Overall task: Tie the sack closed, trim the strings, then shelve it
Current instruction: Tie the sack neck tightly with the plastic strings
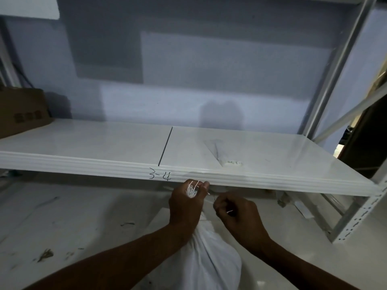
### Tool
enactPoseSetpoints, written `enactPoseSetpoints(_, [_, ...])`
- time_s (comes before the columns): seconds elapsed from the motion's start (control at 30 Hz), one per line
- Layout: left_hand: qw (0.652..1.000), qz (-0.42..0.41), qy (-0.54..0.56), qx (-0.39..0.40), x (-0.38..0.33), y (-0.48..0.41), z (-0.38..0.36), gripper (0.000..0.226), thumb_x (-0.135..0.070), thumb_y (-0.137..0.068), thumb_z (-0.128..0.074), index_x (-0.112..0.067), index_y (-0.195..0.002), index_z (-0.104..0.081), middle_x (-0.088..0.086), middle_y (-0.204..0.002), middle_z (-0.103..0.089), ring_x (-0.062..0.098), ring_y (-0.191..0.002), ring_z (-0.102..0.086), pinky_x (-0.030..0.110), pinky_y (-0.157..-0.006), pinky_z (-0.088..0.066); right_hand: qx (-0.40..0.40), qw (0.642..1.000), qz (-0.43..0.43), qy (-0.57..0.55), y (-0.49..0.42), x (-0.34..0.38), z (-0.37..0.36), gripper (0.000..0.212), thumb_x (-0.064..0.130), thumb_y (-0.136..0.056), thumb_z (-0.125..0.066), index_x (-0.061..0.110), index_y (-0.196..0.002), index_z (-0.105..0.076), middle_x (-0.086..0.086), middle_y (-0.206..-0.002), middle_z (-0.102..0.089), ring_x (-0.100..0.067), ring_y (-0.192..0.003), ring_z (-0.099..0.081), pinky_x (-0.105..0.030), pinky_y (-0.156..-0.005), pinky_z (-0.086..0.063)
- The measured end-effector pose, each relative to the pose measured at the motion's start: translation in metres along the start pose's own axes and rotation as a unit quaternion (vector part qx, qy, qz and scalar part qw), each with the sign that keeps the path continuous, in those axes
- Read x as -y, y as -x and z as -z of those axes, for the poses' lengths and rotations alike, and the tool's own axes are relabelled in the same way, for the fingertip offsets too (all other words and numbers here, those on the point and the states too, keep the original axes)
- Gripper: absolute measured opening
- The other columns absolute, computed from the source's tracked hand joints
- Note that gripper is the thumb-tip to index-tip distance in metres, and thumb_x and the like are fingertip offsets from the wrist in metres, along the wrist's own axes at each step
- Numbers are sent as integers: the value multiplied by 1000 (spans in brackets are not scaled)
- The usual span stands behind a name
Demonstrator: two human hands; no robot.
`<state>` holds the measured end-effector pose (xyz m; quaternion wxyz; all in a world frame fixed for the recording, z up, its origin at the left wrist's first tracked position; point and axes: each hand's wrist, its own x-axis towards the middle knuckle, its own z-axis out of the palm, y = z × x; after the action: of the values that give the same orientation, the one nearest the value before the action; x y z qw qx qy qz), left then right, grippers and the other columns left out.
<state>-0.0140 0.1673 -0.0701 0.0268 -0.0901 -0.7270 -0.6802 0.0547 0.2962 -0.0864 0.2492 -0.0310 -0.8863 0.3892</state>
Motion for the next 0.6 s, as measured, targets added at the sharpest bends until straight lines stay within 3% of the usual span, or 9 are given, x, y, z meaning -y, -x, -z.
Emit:
enactPoseSetpoints(0.07, [1000,-2,-6,-10,0,-2,1,28,-35,-85,-70,-12,-69,-66,-7,-58,-62,9,-56,-57,31,-61,-48,35,999,15,-6,2,-1,0,17,6,-87,-65,23,-83,-68,8,-81,-71,-7,-78,-67,-15,-63,-53])
enactPoseSetpoints(0.3, [998,-22,-44,-24,2,-4,0,31,-34,-89,-66,-7,-73,-65,4,-67,-67,12,-60,-58,16,-55,-42,74,996,41,-23,6,0,-2,10,10,-89,-64,20,-88,-67,10,-88,-70,-7,-87,-66,-17,-70,-55])
enactPoseSetpoints(0.37, [997,-30,-58,-34,3,-5,-1,33,-35,-90,-64,-5,-76,-64,7,-69,-69,15,-61,-62,17,-54,-43,82,995,44,-38,9,6,-3,13,9,-88,-63,21,-86,-67,11,-87,-70,-8,-87,-67,-17,-71,-55])
enactPoseSetpoints(0.5, [996,-25,-74,-31,1,-5,-2,31,-31,-93,-61,-4,-77,-64,5,-58,-64,3,-47,-59,11,-49,-41,89,992,62,-63,12,18,-5,17,7,-83,-61,24,-80,-65,9,-85,-70,-10,-86,-68,-19,-70,-55])
enactPoseSetpoints(0.6, [994,-20,-100,-41,1,-6,-1,31,-30,-93,-59,-4,-78,-64,0,-61,-63,15,-59,-62,25,-60,-44,88,991,63,-76,13,25,-8,17,8,-81,-65,25,-79,-66,10,-83,-71,-9,-84,-69,-18,-70,-55])
